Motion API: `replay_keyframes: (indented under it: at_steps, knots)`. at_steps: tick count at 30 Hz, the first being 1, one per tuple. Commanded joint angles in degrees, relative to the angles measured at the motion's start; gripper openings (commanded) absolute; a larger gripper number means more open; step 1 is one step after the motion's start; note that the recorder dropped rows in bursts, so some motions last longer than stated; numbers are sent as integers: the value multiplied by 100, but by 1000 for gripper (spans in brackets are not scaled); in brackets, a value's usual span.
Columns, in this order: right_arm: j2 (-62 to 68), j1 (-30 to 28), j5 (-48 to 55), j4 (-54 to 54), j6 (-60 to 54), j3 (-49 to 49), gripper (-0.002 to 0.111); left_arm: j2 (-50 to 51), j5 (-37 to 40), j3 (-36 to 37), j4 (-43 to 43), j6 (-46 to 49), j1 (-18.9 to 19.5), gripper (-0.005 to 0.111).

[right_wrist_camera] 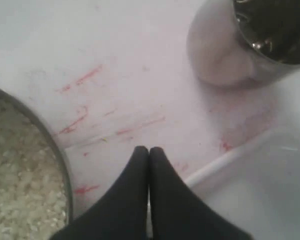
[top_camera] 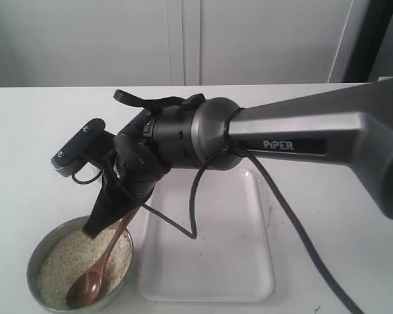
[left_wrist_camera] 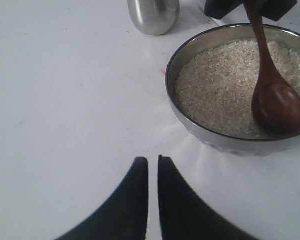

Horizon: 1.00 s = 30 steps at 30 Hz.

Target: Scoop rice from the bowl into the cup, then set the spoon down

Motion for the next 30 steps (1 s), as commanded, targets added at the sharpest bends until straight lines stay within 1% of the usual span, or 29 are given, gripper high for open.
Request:
replay_keyframes:
  at_steps: [1, 5, 12, 18, 22, 27, 29, 30]
  knots:
    - [-87, -9, 397, -334, 186, -26, 0, -17, 18, 29, -40, 22, 23, 14]
    - [-99, -9, 557, -347, 199, -26, 0, -17, 18, 29, -40, 22, 23, 14]
    - [-314, -9, 668, -812, 756, -26, 0, -17, 18, 29, -40, 22, 23, 14]
    - [-864, -9, 476, -1666, 2610, 54, 0, -17, 18, 29, -40, 22, 23, 14]
    - [-1509, -69, -204, -1720, 3269, 574, 0, -17, 18, 29, -40, 22, 23, 14]
    - [-2154, -335, -1125, -1705, 4062, 1544, 0, -17, 18, 29, -40, 22, 23, 14]
    - [-2551, -568, -2266, -1695, 4960, 2471, 0, -17, 18, 29, -40, 22, 23, 14]
    - [-2638, -648, -2702, -1695, 5237, 2751, 0, -17, 18, 29, -40, 22, 23, 14]
